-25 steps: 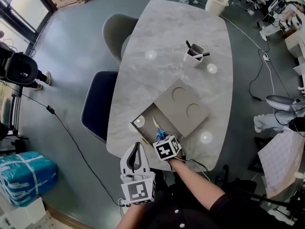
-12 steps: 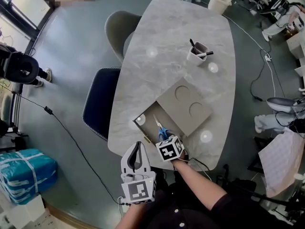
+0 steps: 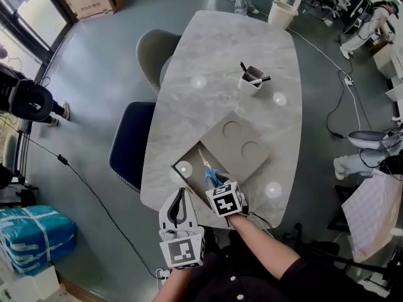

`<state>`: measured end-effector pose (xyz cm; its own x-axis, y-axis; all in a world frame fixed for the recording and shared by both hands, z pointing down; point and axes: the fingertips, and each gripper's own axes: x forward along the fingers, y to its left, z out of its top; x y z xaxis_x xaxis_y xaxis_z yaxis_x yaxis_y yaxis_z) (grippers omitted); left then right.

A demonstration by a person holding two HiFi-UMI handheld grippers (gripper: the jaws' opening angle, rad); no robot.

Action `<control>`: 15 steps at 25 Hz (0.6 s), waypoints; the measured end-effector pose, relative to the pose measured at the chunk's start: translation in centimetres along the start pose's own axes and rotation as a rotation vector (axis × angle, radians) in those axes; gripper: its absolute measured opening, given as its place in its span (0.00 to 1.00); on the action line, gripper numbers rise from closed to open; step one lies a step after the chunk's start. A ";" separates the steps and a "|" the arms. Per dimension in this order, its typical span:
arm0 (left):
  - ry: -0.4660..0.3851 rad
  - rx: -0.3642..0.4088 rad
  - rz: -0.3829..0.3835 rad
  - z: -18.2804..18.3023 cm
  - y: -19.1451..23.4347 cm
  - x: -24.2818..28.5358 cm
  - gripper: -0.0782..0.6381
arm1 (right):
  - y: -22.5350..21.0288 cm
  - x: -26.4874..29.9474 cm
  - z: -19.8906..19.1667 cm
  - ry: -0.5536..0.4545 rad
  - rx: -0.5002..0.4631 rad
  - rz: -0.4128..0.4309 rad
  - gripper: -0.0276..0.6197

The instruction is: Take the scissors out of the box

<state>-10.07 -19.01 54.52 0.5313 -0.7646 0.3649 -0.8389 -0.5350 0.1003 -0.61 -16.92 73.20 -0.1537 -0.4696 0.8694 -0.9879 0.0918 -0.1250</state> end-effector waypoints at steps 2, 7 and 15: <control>-0.015 0.007 -0.003 0.7 -0.4 0.0 0.13 | -0.3 -1.2 1.3 -0.043 0.008 -0.001 0.17; -0.056 0.020 -0.003 2.7 -1.4 -0.2 0.13 | -0.9 -4.6 5.3 -0.180 0.026 0.011 0.17; -0.149 0.008 0.033 7.7 -2.0 -0.9 0.13 | -1.6 -12.9 11.6 -0.419 0.018 0.032 0.17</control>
<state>-7.90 -20.04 46.84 0.5158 -0.8263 0.2262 -0.8554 -0.5113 0.0831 2.75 -21.21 56.65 -0.1757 -0.7834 0.5961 -0.9822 0.0983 -0.1602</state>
